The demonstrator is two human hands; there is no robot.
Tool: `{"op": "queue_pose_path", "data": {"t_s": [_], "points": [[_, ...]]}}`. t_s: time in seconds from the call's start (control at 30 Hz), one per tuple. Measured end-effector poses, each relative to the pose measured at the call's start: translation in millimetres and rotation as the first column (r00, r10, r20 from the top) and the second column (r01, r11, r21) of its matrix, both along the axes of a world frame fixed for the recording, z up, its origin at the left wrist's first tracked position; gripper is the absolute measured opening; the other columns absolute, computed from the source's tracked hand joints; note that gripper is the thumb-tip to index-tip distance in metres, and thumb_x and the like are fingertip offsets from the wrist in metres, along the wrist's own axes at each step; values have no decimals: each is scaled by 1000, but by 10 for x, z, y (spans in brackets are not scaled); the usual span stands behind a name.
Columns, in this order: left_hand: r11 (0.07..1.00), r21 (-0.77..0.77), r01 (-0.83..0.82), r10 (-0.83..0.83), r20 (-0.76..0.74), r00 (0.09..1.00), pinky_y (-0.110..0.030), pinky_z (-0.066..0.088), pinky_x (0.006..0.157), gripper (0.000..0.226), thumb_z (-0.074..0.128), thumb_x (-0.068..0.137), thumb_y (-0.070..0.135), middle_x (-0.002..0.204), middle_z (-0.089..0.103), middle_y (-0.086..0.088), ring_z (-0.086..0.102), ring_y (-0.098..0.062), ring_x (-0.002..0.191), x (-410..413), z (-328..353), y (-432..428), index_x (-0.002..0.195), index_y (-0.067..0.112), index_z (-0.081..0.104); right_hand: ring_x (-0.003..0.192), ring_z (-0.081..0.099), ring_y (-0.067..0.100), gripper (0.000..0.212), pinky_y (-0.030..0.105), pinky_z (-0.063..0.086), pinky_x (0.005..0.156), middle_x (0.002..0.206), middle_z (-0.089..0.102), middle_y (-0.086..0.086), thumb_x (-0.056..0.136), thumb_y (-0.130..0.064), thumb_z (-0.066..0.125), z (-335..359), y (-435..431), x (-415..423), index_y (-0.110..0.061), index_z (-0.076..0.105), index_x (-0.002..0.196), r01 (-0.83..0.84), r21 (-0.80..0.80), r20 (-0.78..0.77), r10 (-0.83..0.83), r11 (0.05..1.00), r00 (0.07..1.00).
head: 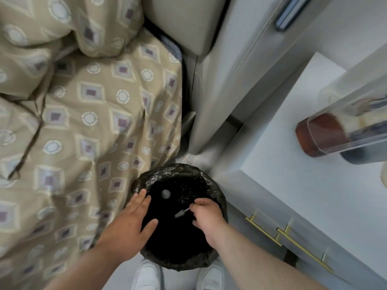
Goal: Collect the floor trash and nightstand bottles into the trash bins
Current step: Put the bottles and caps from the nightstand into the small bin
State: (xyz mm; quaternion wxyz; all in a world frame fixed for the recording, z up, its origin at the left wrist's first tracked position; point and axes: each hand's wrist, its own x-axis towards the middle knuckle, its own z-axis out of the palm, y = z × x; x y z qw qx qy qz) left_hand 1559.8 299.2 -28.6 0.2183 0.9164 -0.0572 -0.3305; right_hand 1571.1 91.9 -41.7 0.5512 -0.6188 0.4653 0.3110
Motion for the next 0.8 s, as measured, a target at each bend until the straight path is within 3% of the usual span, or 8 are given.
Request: {"op": "queue_pose_path", "data": {"t_s": [0.13, 0.27, 0.37, 0.47, 0.57, 0.63, 0.7, 0.8], "points": [[998, -46, -32, 30, -38, 999, -20, 4, 112, 68, 34, 94, 52, 158, -9, 14, -11, 6, 137, 52, 418, -186, 152, 25, 9, 103, 62, 19, 16, 40, 51, 96, 103, 64, -3, 85, -24, 60, 824, -132, -20, -28, 64, 101, -46, 72, 79, 40, 996, 996], [959, -271, -86, 122, 118, 986, -13, 15, 108, 65, 39, 88, 58, 154, 17, 21, 11, 15, 134, 209, 1233, -663, 145, 28, 33, 99, 64, 11, 13, 30, 55, 88, 106, 68, -2, 85, -26, 61, 1764, -466, -196, -27, 68, 95, 30, 141, 160, -52, 990, 986], [876, -479, -59, 192, 233, 953, -24, 35, 106, 59, 45, 80, 59, 141, 36, 34, 30, 17, 129, 335, 1943, -1205, 135, 38, 45, 79, 68, 16, 16, 30, 55, 77, 87, 74, 8, 87, -4, 59, 2425, -897, -375, -13, 71, 82, 237, 129, 210, -260, 963, 942], [780, -625, -37, 242, 247, 938, -27, 46, 94, 57, 59, 78, 53, 131, 34, 47, 31, 26, 121, 553, 2544, -1825, 125, 66, 30, 62, 67, 20, 16, 26, 55, 61, 74, 75, 11, 82, 9, 60, 2923, -1348, -536, -2, 70, 79, 379, 23, 401, -356, 925, 844], [735, -677, -32, 232, 207, 950, -15, 40, 92, 84, 74, 74, 37, 113, 20, 65, 30, 33, 109, 796, 2942, -2428, 111, 79, 13, 75, 71, 20, 23, 35, 57, 73, 79, 76, 5, 83, 9, 61, 3179, -1678, -547, -11, 71, 78, 506, -144, 573, -345, 850, 743], [701, -712, -30, 262, 217, 940, -11, 35, 97, 90, 78, 71, 32, 116, 19, 62, 31, 27, 112, 925, 3018, -2735, 121, 72, 16, 87, 70, 10, 28, 28, 55, 79, 88, 76, -5, 83, 5, 61, 3275, -1806, -446, -22, 70, 86, 561, -198, 664, -312, 803, 680], [676, -732, -83, 287, 158, 945, -18, 31, 103, 98, 82, 67, 32, 129, 24, 43, 31, 14, 122, 1040, 3069, -2927, 142, 48, 20, 98, 64, -3, 31, 14, 51, 81, 101, 71, -16, 85, -4, 62, 3362, -1865, -307, -31, 63, 100, 568, -192, 706, -289, 800, 646], [682, -723, -114, 295, 129, 947, -20, 43, 89, 76, 83, 65, 33, 123, 50, 28, 51, 2, 111, 1095, 3107, -3028, 129, 42, 43, 107, 52, -10, 46, 13, 40, 92, 125, 53, -22, 88, -16, 61, 3386, -1890, -96, -33, 49, 129, 543, -215, 719, -245, 812, 650]]}}
